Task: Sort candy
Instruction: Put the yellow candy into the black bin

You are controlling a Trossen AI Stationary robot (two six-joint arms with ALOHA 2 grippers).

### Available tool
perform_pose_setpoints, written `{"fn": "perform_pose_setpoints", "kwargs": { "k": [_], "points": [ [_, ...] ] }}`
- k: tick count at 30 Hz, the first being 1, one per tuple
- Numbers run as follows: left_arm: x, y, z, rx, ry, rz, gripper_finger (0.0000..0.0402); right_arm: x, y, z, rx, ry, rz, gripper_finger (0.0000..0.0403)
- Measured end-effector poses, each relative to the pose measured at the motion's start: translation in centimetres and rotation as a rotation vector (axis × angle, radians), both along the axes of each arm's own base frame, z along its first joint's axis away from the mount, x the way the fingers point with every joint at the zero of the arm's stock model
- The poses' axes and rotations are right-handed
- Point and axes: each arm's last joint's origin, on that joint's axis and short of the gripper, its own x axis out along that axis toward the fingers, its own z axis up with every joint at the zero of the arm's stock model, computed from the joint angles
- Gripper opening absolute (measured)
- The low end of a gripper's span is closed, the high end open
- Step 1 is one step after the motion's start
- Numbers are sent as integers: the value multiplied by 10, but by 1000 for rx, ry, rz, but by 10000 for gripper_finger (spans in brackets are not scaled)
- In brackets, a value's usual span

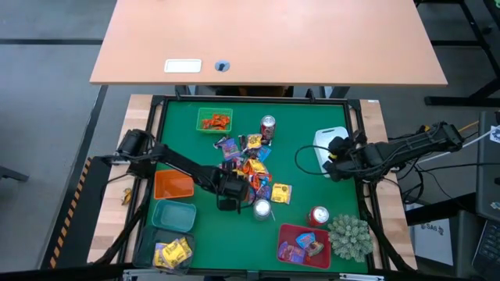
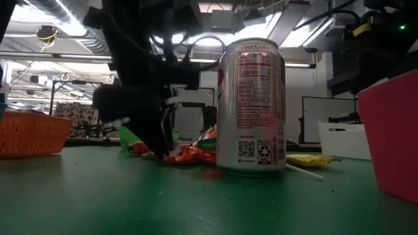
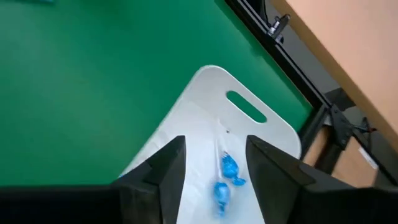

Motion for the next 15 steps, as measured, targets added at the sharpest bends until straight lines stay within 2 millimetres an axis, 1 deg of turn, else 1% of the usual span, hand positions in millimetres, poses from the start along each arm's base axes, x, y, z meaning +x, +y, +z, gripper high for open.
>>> {"fn": "perform_pose_setpoints", "kwargs": {
  "k": [2,5,8,13,15],
  "points": [
    [1,2,-4,2,10,7,141,2,1,0,7,-22,0,168],
    [3,4,-7,3,18,12,123,5,2,1,19,-59,0,168],
    [3,4,-8,1,17,13,89,10,3,1,35,-111,0,168],
    [3,4,-7,-3,13,24,17,20,7,4,91,-219,7,168],
    [2,5,-6,-19,5,41,6,24,9,5,134,-251,26,168]
  ]
}}
